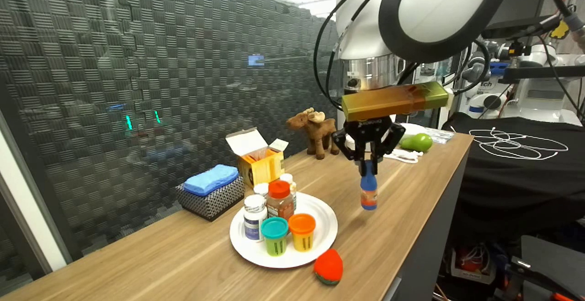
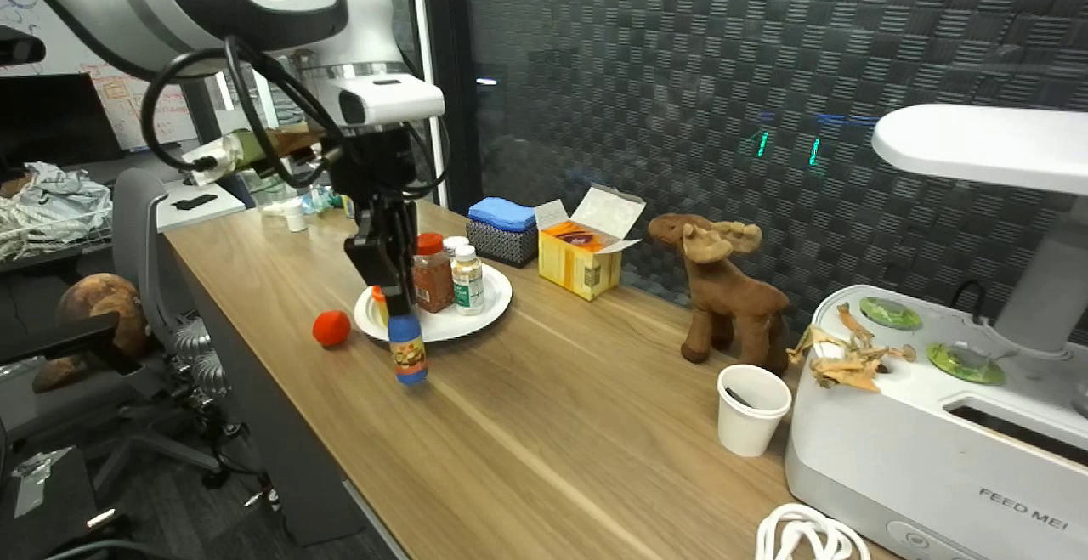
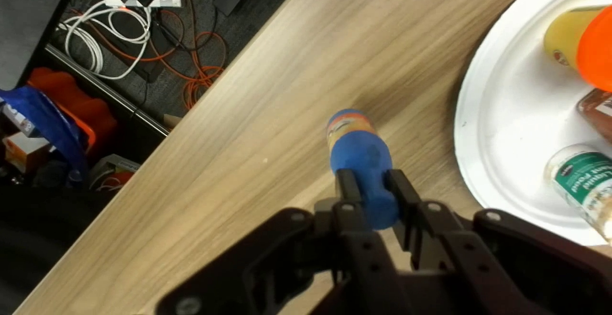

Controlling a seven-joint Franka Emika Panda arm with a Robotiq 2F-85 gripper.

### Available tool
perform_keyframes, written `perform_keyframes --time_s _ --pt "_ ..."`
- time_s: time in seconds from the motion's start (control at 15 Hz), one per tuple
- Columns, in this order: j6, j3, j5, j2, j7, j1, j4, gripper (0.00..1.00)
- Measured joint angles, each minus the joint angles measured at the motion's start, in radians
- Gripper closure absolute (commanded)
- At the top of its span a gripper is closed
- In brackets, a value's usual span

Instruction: Put the bottles and the red object on the plate

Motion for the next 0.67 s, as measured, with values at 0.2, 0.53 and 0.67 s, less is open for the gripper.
perform_keyframes --time_s 0.2,0.53,0.67 --pt "0.005 0.029 0.0 -0.008 0.0 0.015 0.032 0.87" --pt "0.102 0.068 0.0 0.021 0.0 0.046 0.067 0.87" --pt "0.146 0.073 0.0 0.053 0.001 0.056 0.08 0.87"
